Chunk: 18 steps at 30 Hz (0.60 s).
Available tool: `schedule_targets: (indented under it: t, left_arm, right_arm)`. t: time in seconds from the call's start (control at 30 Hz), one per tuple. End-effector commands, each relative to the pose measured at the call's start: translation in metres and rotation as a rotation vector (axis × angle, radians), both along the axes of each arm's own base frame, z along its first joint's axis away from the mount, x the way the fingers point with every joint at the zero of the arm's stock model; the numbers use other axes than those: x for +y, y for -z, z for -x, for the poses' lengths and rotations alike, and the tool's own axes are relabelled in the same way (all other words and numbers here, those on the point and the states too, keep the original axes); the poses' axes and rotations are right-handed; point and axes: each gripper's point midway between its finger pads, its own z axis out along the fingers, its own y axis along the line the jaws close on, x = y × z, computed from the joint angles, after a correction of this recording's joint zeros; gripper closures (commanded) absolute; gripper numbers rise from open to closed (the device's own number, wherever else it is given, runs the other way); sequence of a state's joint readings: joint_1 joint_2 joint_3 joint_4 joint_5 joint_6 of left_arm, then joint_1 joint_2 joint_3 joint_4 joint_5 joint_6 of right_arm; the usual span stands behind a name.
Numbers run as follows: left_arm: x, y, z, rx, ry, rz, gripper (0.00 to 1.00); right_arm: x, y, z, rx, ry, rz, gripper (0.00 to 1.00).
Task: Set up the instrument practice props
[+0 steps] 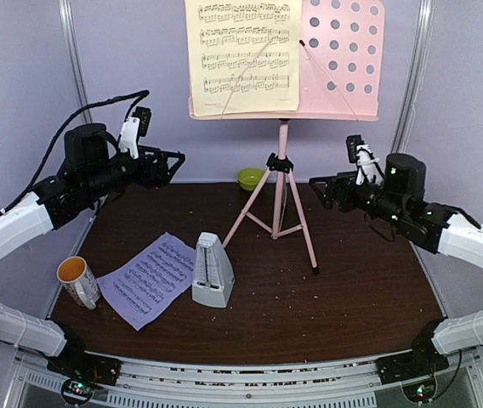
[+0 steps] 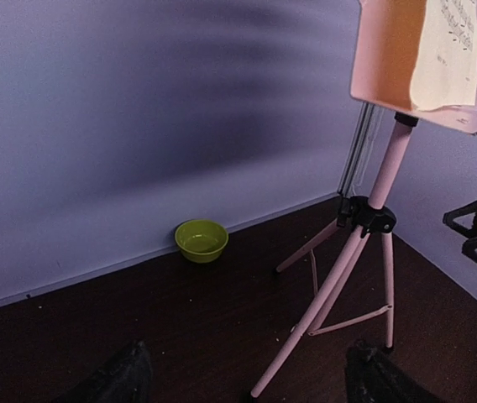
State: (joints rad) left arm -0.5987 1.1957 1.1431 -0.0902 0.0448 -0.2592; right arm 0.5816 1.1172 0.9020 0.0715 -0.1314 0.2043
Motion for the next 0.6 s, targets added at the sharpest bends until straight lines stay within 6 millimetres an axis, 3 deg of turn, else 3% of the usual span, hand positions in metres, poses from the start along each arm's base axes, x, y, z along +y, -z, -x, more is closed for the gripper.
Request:
schedule_targets:
  t: [0.0, 0.1, 0.2, 0.33, 0.57]
  left_arm:
    - [-0.002, 0.012, -0.005, 0.058, 0.027, 0.051, 0.18]
    - [0.004, 0.035, -0.01, 0.127, 0.016, 0.043, 0.18]
    - [0.014, 0.058, -0.013, 0.197, 0.0, 0.055, 0.18]
    - [0.028, 0.083, -0.014, 0.264, -0.031, 0.068, 0.17]
    - [0.06, 0.132, -0.015, 0.425, -0.155, 0.03, 0.14]
  right_arm:
    - [0.012, 0.046, -0.021, 0.077, -0.016, -0.003, 0.05]
    - [0.026, 0.081, -0.034, 0.143, -0.062, 0.019, 0.06]
    - [0.038, 0.103, -0.041, 0.182, -0.109, 0.022, 0.07]
    - [0.052, 0.117, -0.046, 0.222, -0.165, 0.01, 0.12]
    - [0.061, 0.127, -0.031, 0.279, -0.229, -0.073, 0.22]
